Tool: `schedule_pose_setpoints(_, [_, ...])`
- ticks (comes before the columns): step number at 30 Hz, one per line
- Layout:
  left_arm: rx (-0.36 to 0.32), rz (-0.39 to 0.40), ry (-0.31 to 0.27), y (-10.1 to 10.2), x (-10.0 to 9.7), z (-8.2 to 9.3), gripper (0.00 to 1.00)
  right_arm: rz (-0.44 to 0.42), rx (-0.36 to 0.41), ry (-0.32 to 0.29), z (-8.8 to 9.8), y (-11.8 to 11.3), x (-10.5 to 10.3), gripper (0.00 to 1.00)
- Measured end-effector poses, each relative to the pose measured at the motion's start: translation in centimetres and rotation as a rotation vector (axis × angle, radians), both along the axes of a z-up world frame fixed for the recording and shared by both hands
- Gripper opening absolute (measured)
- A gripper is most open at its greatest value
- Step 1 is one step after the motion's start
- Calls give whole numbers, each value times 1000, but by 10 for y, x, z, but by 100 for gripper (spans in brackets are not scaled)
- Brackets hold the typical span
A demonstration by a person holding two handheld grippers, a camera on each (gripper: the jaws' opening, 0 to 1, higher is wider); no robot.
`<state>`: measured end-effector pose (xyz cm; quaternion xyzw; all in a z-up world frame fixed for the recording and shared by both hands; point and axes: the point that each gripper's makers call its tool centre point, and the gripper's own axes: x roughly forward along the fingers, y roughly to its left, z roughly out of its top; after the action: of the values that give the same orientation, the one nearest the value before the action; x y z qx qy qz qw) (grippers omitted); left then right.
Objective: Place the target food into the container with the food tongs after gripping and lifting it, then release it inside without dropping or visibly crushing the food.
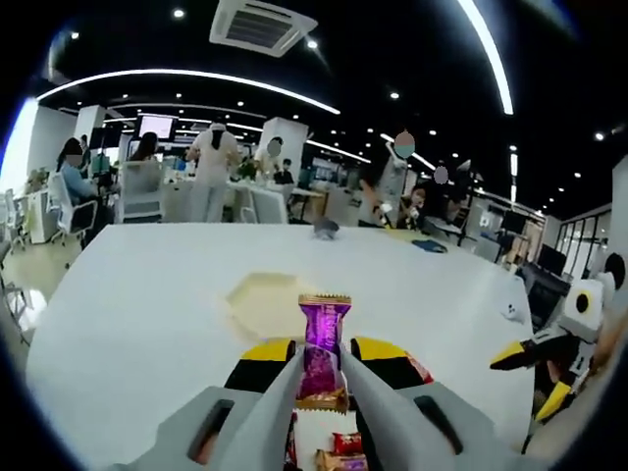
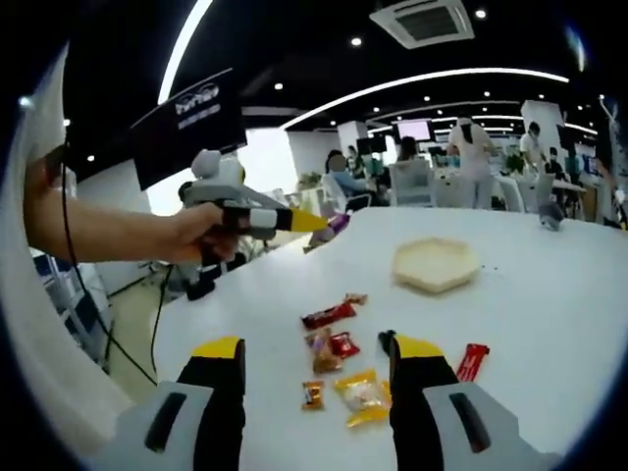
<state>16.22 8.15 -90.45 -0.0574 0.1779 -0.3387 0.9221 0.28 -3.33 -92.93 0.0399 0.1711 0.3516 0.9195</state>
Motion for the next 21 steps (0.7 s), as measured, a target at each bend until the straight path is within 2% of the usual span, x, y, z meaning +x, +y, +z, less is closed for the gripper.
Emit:
schedule_pose_setpoints(5, [-3, -12, -12, -4, 9, -1, 20, -17, -15, -14, -3, -4, 1, 60])
schedule_pose_setpoints(6, [-4, -14, 7, -6, 10, -4, 20, -36, -19, 9, -7, -7, 1, 60])
schedule_pose_setpoints(8, [-2, -22, 5, -8, 11, -4, 20, -57, -16, 19, -4, -11, 0, 59])
schedule_pose_setpoints(9, [-13, -21, 7, -9, 13, -2, 20, -66, -6, 7, -1, -11, -1, 58])
schedule_pose_setpoints(10, [-70, -6, 14, -11, 16, 3, 20, -69, -12, 4, 0, -12, -3, 58])
schedule_pose_setpoints(11, [-71, -9, 7, -10, 18, 3, 20, -74, -22, 4, 0, -14, -3, 58])
schedule_pose_setpoints(13, [-54, -2, 0, -8, 25, 2, 20, -82, -33, -5, -3, -17, -1, 57])
schedule_pose_setpoints(16, [-59, 0, 16, -10, 31, 0, 20, -121, -26, 20, -5, -26, 0, 57])
schedule_pose_setpoints(18, [-9, -27, -1, -12, 32, -2, 20, -126, -15, 7, -1, -27, -2, 57])
schedule_pose_setpoints(21, [-13, -26, -3, -13, 38, 1, 20, -125, -24, 14, -5, -25, -5, 57])
